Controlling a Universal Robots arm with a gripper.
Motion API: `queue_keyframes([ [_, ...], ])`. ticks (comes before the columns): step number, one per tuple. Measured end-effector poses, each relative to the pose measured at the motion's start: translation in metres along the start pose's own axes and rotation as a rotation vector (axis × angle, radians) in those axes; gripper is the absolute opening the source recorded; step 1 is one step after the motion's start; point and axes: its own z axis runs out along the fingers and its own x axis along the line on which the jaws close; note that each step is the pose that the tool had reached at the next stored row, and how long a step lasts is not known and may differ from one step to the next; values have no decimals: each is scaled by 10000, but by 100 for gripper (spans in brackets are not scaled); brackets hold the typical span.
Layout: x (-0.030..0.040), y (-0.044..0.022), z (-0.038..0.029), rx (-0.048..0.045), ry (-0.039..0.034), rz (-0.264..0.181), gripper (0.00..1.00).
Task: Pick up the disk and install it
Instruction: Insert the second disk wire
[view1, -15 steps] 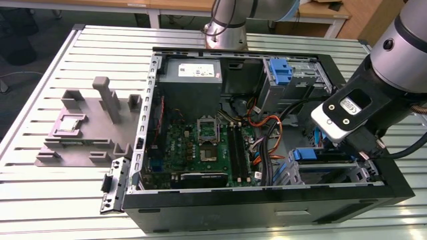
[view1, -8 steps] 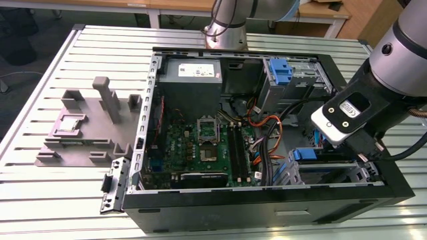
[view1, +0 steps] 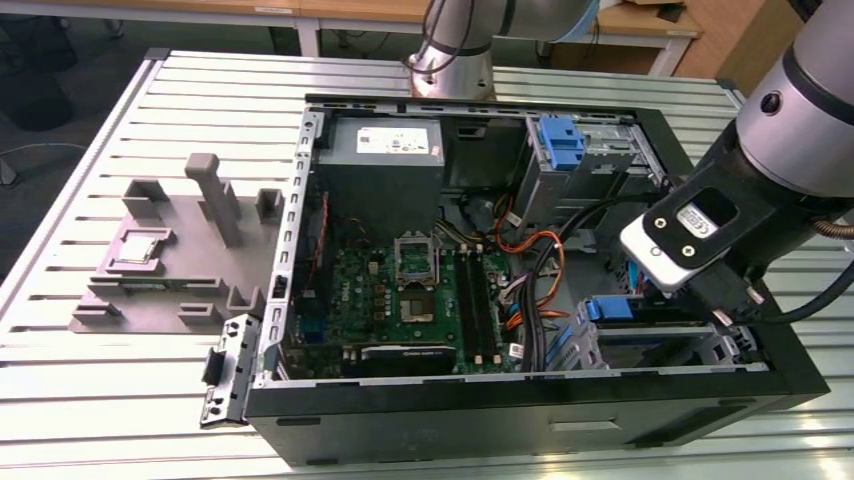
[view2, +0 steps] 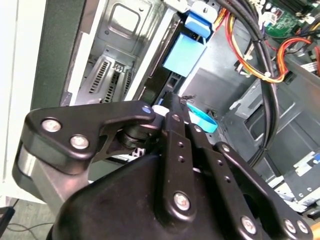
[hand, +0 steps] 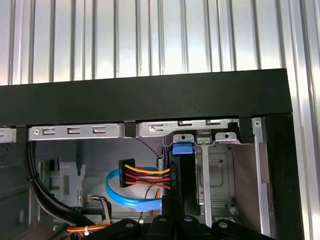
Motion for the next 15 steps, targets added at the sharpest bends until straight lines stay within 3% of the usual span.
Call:
queue_keyframes([
  [7,15,12,-173,33,-26,2,10],
  [15,17,13,-189,54,-49,2,10],
])
